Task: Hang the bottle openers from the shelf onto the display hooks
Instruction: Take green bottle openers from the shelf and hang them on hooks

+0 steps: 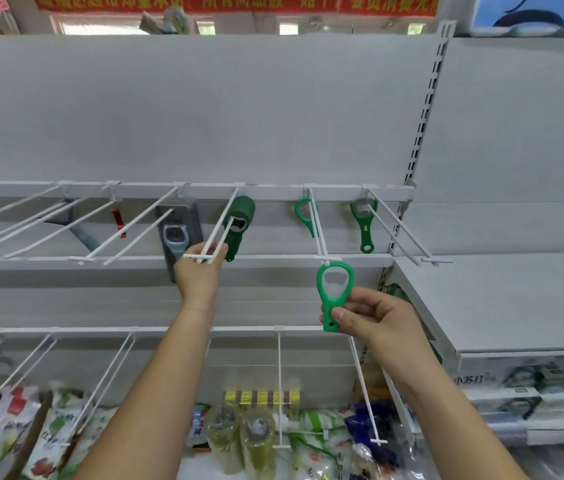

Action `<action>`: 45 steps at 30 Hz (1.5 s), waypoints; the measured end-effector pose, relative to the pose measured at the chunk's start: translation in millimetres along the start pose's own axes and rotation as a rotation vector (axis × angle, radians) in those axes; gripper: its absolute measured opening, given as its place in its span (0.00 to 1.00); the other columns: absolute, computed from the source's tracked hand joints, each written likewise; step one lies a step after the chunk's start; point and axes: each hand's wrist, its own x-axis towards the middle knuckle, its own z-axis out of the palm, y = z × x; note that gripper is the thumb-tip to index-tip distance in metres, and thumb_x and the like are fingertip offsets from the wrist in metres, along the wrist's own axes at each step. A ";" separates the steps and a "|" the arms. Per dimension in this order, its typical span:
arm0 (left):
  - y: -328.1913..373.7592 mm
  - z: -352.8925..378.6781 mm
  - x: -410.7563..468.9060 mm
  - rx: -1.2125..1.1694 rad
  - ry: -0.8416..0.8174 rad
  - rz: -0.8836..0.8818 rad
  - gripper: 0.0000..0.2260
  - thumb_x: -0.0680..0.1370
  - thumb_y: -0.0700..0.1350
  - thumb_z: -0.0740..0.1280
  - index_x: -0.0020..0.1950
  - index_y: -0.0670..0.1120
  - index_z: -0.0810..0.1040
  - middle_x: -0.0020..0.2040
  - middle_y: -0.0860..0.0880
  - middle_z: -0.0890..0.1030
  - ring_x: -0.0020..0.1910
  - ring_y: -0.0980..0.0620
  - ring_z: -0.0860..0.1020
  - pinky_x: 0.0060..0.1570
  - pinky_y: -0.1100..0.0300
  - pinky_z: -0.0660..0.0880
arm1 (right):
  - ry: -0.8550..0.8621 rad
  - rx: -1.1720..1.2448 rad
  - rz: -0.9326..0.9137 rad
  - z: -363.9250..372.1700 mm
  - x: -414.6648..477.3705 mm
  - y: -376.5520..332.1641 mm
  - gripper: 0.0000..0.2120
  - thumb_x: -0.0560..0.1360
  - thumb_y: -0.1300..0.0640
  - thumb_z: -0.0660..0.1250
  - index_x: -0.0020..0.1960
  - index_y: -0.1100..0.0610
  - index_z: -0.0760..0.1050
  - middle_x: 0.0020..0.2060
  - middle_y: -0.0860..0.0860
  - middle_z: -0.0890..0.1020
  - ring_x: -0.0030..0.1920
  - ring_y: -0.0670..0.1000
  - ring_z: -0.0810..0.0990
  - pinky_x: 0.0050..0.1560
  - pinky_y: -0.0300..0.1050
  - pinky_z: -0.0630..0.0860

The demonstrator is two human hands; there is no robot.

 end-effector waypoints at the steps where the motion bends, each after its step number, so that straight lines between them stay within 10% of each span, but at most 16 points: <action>1: -2.4 -5.4 -2.4 0.013 0.012 -0.013 0.04 0.74 0.45 0.76 0.44 0.52 0.83 0.44 0.46 0.85 0.48 0.46 0.83 0.58 0.47 0.80 | -0.001 0.009 -0.001 0.5 -0.7 -0.5 0.12 0.73 0.67 0.73 0.54 0.56 0.84 0.46 0.54 0.88 0.50 0.54 0.87 0.55 0.49 0.83; 16: -18.0 -81.3 -136.8 0.159 -0.081 -0.020 0.05 0.78 0.42 0.71 0.51 0.51 0.85 0.48 0.50 0.86 0.52 0.49 0.83 0.57 0.49 0.80 | -0.033 0.030 -0.042 17.4 -0.1 -8.2 0.11 0.77 0.68 0.68 0.51 0.53 0.82 0.43 0.51 0.88 0.46 0.50 0.87 0.51 0.43 0.83; 25: -7.1 -95.7 -144.8 0.161 -0.116 -0.003 0.06 0.77 0.42 0.72 0.51 0.52 0.85 0.48 0.50 0.86 0.53 0.49 0.83 0.59 0.48 0.80 | 0.066 -0.020 -0.048 20.9 23.6 -11.3 0.10 0.74 0.68 0.72 0.54 0.60 0.80 0.43 0.63 0.85 0.42 0.55 0.84 0.39 0.37 0.82; 35: -7.5 -99.3 -142.7 0.169 -0.175 0.001 0.07 0.78 0.41 0.71 0.50 0.52 0.85 0.48 0.50 0.87 0.52 0.50 0.84 0.59 0.49 0.80 | 0.147 -0.065 -0.023 23.0 80.6 6.2 0.04 0.74 0.66 0.73 0.47 0.59 0.81 0.41 0.57 0.84 0.43 0.55 0.84 0.49 0.49 0.83; 45: -15.5 -96.5 -118.8 0.150 -0.177 -0.040 0.08 0.79 0.38 0.69 0.50 0.49 0.86 0.47 0.50 0.87 0.52 0.48 0.84 0.59 0.49 0.78 | 0.220 -0.258 0.032 20.3 168.3 15.7 0.05 0.73 0.62 0.75 0.49 0.62 0.85 0.37 0.53 0.84 0.36 0.51 0.83 0.41 0.42 0.80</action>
